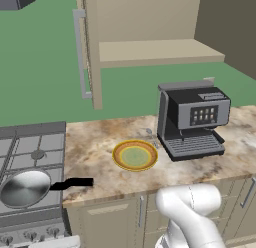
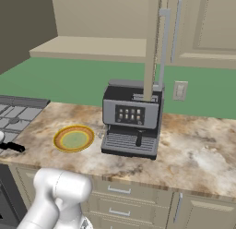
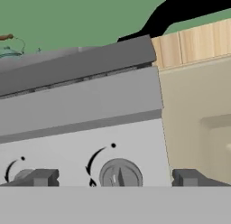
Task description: Pick the pan from the cabinet and place it on the stove. Then turn on the stove burner for the pan.
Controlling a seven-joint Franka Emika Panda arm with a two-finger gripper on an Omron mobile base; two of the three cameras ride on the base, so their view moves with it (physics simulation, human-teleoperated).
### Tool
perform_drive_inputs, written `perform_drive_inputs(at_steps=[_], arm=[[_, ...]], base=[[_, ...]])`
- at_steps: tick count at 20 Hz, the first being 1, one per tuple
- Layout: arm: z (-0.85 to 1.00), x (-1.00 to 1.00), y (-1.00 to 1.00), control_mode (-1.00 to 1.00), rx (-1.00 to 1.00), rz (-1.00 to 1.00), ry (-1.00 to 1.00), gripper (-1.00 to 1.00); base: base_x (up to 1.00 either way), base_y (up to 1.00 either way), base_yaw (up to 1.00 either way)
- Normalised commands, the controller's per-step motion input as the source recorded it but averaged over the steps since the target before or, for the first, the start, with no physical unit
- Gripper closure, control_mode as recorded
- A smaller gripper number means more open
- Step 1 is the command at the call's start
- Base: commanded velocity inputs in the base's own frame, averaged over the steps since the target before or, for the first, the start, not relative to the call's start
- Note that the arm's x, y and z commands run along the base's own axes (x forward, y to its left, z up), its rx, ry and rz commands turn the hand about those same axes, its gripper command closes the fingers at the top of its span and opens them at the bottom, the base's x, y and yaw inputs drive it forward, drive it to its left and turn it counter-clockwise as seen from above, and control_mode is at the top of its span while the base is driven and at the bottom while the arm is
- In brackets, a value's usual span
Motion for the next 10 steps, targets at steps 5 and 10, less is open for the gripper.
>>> perform_drive_inputs(at_steps=[5,10], arm=[[-0.19,0.12,0.06,-1.0,0.0,0.0,0.04,-1.0],[-0.17,0.06,0.0,-1.0,0.0,0.0,0.0,-1.0]], base=[[0.0,0.0,0.0],[0.0,0.0,0.0]])
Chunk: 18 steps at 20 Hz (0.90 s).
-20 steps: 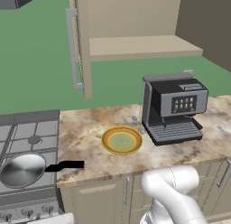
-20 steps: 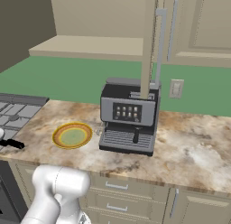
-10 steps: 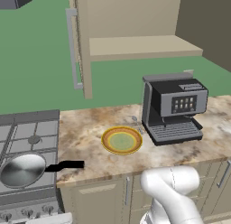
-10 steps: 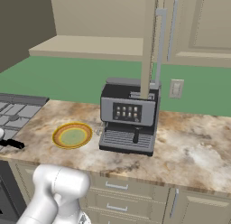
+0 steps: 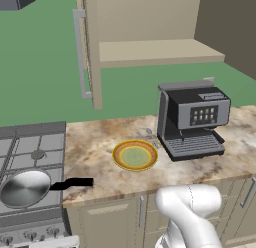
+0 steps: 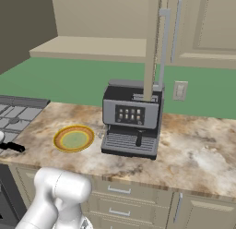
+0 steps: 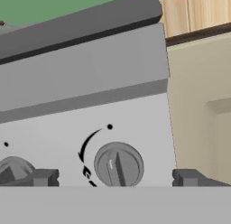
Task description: Pick the pan from the cabinet and place it on the stove. Then turn on the stove burner for the pan.
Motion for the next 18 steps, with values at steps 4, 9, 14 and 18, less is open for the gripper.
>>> perform_drive_inputs(at_steps=[4,9,14,18], arm=[[-0.06,0.03,0.0,-1.0,0.0,0.0,0.0,-1.0],[0.0,0.04,0.0,-1.0,0.0,0.0,0.0,-1.0],[0.0,0.05,0.0,-1.0,0.0,0.0,0.0,-1.0],[0.0,0.09,0.01,-1.0,0.0,0.0,0.0,-1.0]], base=[[0.0,0.0,0.0],[0.0,0.0,0.0],[0.0,0.0,0.0],[0.0,0.0,0.0]])
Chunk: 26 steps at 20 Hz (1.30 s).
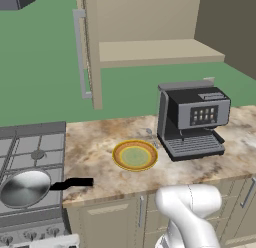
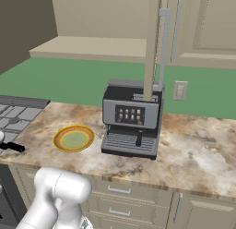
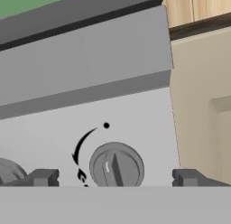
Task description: Pick the pan from the cabinet and place it on the stove. Then turn on the stove burner for the pan.
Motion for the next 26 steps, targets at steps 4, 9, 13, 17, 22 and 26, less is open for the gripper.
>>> perform_drive_inputs(at_steps=[4,9,13,17,22,26], arm=[[0.0,0.06,0.09,-1.0,0.0,0.0,0.0,-1.0],[0.0,0.06,0.11,-1.0,0.0,0.0,0.0,1.0],[0.0,0.1,0.13,-1.0,0.0,0.0,0.0,1.0],[0.0,0.01,0.17,-1.0,0.0,0.0,0.0,1.0],[0.0,0.0,0.14,-1.0,-0.02,0.0,0.0,1.0],[0.0,0.0,0.04,-1.0,-0.02,0.0,0.02,1.0]], base=[[0.0,0.0,0.0],[0.0,0.0,0.0],[0.0,0.0,0.0],[0.0,0.0,0.0],[0.0,0.0,0.0],[0.0,0.0,0.0]])
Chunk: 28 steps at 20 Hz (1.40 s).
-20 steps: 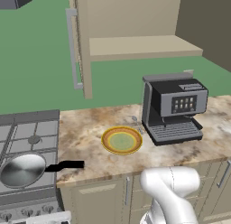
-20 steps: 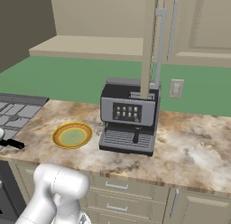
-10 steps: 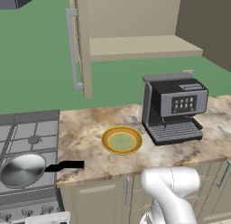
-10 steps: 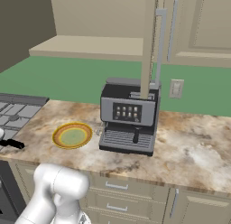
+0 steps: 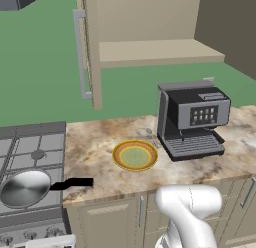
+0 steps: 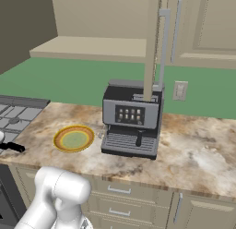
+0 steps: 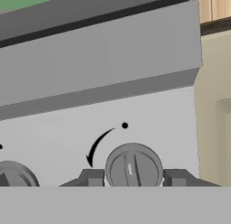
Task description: Pick the pan from the cabinet and place it on the stove. Then turn on the stove burner for the pan.
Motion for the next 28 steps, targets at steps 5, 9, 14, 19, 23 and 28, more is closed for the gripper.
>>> perform_drive_inputs(at_steps=[5,9,14,19,23,28], arm=[[0.0,0.02,0.0,-1.0,-0.09,0.0,0.02,1.0],[0.09,-0.02,0.0,-1.0,-0.23,0.0,0.0,1.0],[0.06,-0.13,0.0,-1.0,-0.25,0.0,0.0,1.0],[0.02,-0.21,0.0,-1.0,-0.28,0.0,-0.06,1.0],[0.0,-0.25,0.02,-1.0,-0.3,0.0,-0.07,1.0],[0.0,-0.27,0.07,-1.0,-0.31,0.0,-0.05,1.0]], base=[[0.0,0.0,0.0],[0.0,0.0,0.0],[0.0,0.0,0.0],[0.0,0.0,0.0],[0.0,0.0,0.0],[0.0,0.0,0.0]])
